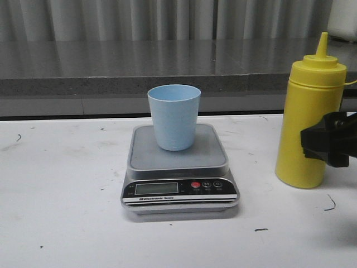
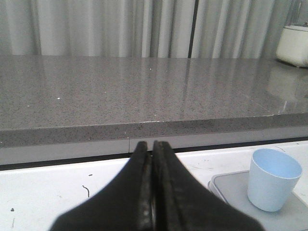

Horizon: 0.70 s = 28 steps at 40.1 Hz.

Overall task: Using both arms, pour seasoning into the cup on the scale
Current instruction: 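Move the right gripper to the yellow squeeze bottle and grasp its body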

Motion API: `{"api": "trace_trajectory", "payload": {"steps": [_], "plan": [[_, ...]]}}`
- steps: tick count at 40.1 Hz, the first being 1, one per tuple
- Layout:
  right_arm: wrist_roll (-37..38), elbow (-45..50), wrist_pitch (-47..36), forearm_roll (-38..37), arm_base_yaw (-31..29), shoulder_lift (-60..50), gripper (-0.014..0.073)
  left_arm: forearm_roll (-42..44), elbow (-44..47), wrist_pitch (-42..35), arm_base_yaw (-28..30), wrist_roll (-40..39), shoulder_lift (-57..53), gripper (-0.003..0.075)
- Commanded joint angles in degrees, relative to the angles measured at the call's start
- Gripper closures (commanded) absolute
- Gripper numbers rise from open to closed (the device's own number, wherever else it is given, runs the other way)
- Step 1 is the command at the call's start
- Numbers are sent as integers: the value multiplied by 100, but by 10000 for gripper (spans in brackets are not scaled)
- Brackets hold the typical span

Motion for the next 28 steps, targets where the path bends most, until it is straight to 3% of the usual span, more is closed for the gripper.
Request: {"api": "trace_trajectory", "payload": {"steps": [1, 13, 28], "plan": [[139, -136, -974, -41, -6, 153, -16, -60, -160, -536, 25, -43, 39, 740], [460, -136, -2300, -198, -6, 1064, -16, -60, -160, -536, 25, -43, 39, 740], [472, -333, -2618, -310, -6, 1578, -16, -60, -160, -536, 25, -43, 39, 740]]}}
